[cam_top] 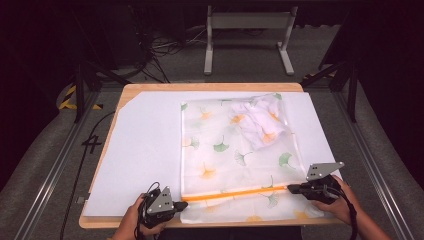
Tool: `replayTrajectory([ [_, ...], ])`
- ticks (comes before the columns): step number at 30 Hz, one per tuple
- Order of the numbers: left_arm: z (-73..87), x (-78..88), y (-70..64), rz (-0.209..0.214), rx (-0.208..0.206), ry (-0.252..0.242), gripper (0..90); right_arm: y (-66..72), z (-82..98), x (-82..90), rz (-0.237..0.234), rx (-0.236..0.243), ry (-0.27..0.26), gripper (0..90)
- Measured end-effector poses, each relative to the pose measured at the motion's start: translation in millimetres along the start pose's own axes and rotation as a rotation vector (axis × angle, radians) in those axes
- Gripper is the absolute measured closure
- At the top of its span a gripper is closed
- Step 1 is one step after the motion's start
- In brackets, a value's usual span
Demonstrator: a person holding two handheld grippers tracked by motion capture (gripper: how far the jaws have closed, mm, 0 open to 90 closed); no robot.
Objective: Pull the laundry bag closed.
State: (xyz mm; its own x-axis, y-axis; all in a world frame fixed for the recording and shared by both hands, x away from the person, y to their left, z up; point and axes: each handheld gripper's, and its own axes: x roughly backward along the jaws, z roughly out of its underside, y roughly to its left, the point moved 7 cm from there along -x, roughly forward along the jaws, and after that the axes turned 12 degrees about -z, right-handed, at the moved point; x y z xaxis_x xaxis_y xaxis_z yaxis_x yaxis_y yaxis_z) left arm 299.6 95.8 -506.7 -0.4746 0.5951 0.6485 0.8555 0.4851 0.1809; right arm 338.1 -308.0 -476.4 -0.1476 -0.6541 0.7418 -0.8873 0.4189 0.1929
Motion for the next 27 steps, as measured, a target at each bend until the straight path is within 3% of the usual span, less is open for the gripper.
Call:
replayTrajectory([
  [21,0.0,0.0,0.3,0.004,-0.001,0.000,90.0,-20.5,34.7,32.3,0.060,-0.108,-0.060,90.0],
  [27,0.0,0.1,0.0,0.003,0.000,0.000,90.0,-20.8,35.1,33.7,0.068,-0.101,-0.052,90.0],
])
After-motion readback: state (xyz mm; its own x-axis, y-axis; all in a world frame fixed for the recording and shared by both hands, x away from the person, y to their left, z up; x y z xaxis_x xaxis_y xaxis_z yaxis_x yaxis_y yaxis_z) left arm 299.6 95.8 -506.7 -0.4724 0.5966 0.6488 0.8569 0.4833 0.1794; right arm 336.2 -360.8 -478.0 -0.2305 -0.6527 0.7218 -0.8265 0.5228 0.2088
